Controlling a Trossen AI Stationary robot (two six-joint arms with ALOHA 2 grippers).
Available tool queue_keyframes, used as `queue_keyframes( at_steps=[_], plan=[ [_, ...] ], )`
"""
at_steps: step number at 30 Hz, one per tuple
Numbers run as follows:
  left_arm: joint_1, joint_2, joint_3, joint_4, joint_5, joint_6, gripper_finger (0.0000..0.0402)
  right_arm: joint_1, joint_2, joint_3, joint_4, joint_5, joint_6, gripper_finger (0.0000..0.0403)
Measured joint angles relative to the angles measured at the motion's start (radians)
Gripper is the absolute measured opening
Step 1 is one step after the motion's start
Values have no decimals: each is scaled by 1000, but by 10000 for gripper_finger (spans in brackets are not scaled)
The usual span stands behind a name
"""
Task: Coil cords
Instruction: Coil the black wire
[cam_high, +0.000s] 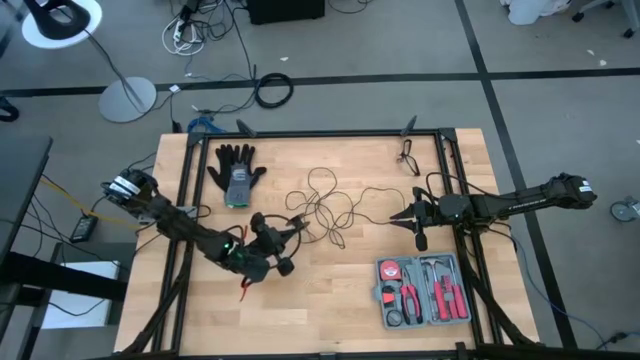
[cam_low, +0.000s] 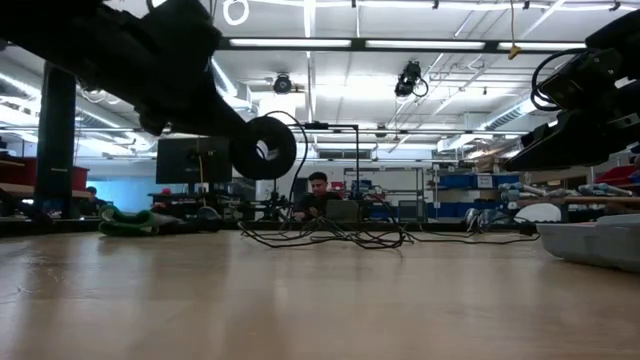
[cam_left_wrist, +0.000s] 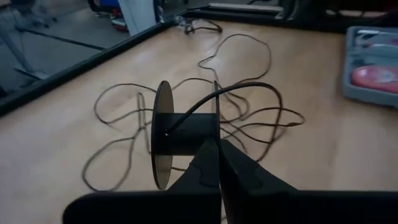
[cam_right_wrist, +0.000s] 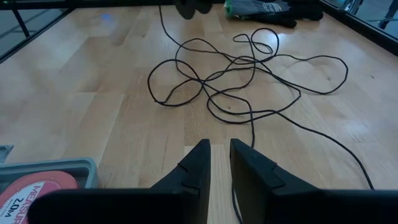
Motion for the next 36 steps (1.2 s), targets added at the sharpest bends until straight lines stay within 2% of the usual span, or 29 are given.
queue_keyframes(
  at_steps=[7,10,14,17,23,29,32,36],
  plan=[
    [61,0,0,0,69,59,0,0,0,0,14,0,1,61],
    [90,-1,0,0,107,96,0,0,0,0,81,0,10,61],
    [144,-1,-3,1,207,154,0,0,0,0,172,0,86,61],
    [176,-1,-18,1,223,192,0,0,0,0,236,27,68,61],
    [232,-1,-83,210,345,303,0,0,38,0,322,96,73,59],
    [299,-1,-156,391,439,351,0,19,166,0,355,98,202,49],
    [317,-1,-158,394,504,367,0,39,266,30,369,115,237,42],
    [328,-1,-158,396,514,403,0,55,419,137,373,152,208,29]
  ],
)
